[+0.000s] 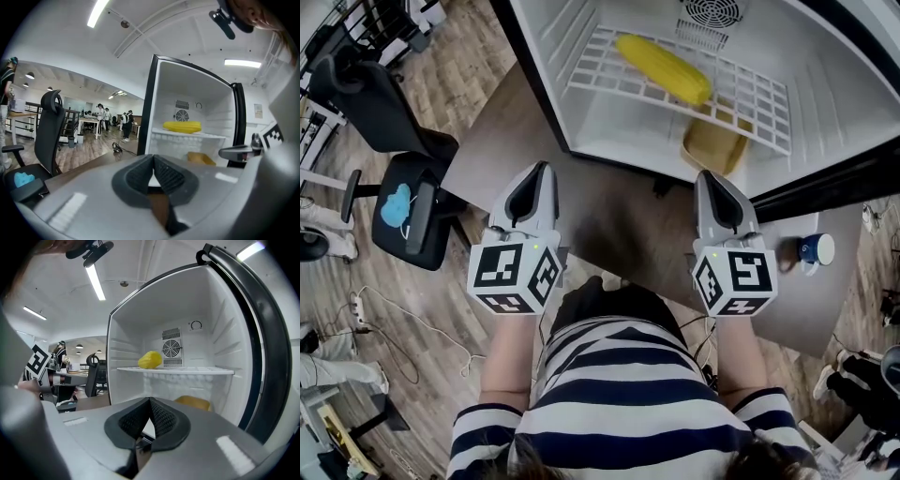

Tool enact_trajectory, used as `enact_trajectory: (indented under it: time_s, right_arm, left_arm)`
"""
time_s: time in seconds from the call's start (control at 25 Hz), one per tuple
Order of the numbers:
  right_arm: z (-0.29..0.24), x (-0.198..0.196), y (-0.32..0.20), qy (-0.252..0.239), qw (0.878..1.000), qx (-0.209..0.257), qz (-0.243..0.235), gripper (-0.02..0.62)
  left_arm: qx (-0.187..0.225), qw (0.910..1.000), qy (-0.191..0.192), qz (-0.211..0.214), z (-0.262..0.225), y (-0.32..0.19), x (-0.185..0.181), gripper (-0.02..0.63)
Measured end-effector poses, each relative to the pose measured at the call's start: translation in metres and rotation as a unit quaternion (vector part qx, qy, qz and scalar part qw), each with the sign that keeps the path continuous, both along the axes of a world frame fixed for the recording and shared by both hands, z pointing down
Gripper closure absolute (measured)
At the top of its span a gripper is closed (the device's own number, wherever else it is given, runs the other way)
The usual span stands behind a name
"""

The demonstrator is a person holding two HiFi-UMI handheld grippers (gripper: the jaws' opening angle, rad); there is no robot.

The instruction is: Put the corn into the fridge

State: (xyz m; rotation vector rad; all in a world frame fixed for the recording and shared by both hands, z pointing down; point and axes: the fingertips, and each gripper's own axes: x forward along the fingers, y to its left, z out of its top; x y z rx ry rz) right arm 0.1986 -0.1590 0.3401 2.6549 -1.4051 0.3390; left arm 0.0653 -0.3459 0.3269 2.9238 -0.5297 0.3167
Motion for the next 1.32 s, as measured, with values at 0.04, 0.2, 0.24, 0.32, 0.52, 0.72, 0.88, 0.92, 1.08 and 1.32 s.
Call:
enact_trajectory:
  time_s: [0.04, 0.2, 0.24, 0.32, 0.52, 0.72, 0.88, 0.92, 1.08, 1.32]
  right_arm:
    - [0.002, -0.001, 0.000, -0.003, 1.000, -0.001, -0.004, 0.598]
    - [0.011, -0.005, 0.001, -0.013, 1.000, -0.011, -0.009, 0.598]
    - [0.012, -0.005, 0.002, -0.016, 1.000, -0.012, -0.009, 0.598]
    - [0.014, -0.006, 0.003, -0.020, 1.000, -0.014, -0.009, 0.598]
    - [0.011, -0.007, 0.002, -0.023, 1.000, -0.009, -0.011, 0.598]
    - [0.010, -0.008, 0.000, -0.024, 1.000, -0.010, -0.017, 0.598]
    - [0.011, -0.009, 0.000, -0.027, 0.999, -0.012, -0.020, 0.598]
    - [0.012, -0.008, 0.000, -0.028, 0.999, -0.013, -0.020, 0.598]
    - [0.014, -0.007, 0.002, -0.030, 0.999, -0.018, -0.020, 0.598]
    - [0.015, -0.007, 0.000, -0.029, 0.999, -0.022, -0.023, 0.598]
  left_arm:
    - [0.001, 1.0000, -0.002, 0.000, 0.001, 0.000, -0.001, 0.606]
    - [0.006, 1.0000, -0.006, -0.001, 0.003, 0.002, -0.005, 0.606]
    - [0.006, 1.0000, -0.007, -0.002, 0.003, 0.002, -0.006, 0.606]
    - [0.006, 0.9999, -0.009, -0.003, 0.004, 0.002, -0.008, 0.606]
    - [0.004, 0.9999, -0.010, -0.003, 0.006, 0.005, -0.008, 0.606]
    - [0.002, 0.9999, -0.010, -0.006, 0.007, 0.006, -0.008, 0.606]
    - [0.002, 0.9999, -0.012, -0.006, 0.008, 0.006, -0.007, 0.606]
    - [0.003, 0.9999, -0.012, -0.005, 0.008, 0.006, -0.007, 0.606]
    - [0.006, 0.9999, -0.012, -0.005, 0.007, 0.005, -0.007, 0.606]
    - [0.006, 0.9999, -0.015, -0.006, 0.009, 0.003, -0.007, 0.606]
